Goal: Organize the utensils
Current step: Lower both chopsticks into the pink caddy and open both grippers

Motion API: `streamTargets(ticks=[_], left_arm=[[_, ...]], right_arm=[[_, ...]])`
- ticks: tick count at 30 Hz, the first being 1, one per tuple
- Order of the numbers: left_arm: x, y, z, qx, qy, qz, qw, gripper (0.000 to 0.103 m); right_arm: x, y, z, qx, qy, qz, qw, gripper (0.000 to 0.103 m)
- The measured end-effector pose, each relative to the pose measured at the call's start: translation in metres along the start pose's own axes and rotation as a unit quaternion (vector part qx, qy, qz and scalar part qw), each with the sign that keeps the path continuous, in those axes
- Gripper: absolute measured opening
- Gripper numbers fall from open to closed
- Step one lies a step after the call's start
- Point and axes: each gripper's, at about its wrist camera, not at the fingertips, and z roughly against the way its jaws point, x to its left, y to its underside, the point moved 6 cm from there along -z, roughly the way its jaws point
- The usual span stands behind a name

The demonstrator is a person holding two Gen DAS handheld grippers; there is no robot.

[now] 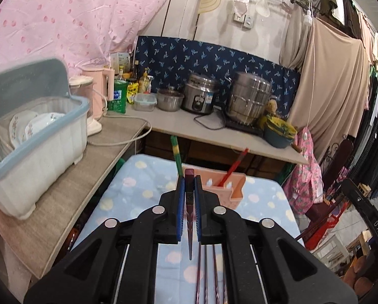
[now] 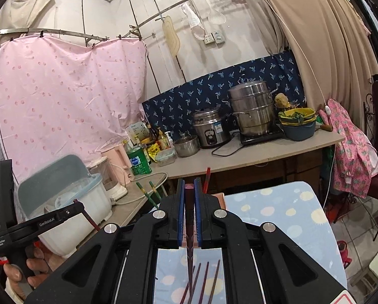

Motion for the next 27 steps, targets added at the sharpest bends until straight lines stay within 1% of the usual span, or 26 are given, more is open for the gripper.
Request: streamTargets(ticks=[2,8,11,14,16,19,27], left_arm=[[-0.003,-0.02,-0.008,-0.01,0.003,0.005,0.9999,0.007],[-0.009,-0.081,-0.034,-0.056,-0.007,0.014,0.9983,0.007],[-0.011,-0.102,-0.049,-0.074,-0.008,0.019,0.997,0.007],[-0.011,-0.113,-0.067,-0.08,-0.013,0.02,0.9965,0.007],[-0.01,-0.115,-0.084,-0.075,-0.019,0.019,0.9968,0.007],[-0.006,-0.106,-0.107,-0.058,-0.021,0.021,0.9979,0.007],[0.01,-0.061,-0.152,0.0,-0.031,0.028,0.9991,0.007]], right_arm=[[0.001,-0.019,-0.02,-0.007,-0.005,-0.005,1.0,0.007],[0.002,-0.066,-0.081,-0.019,-0.014,-0.019,1.0,0.007],[0.002,-0.081,-0.108,-0.028,-0.015,-0.022,0.999,0.007],[0.002,-0.085,-0.133,-0.03,-0.011,-0.02,0.999,0.007],[-0.001,-0.08,-0.152,-0.024,-0.008,-0.019,1.0,0.007],[-0.006,-0.066,-0.175,-0.006,-0.002,-0.016,1.0,0.007],[-0.026,-0.004,-0.209,0.06,0.012,-0.022,0.998,0.007]])
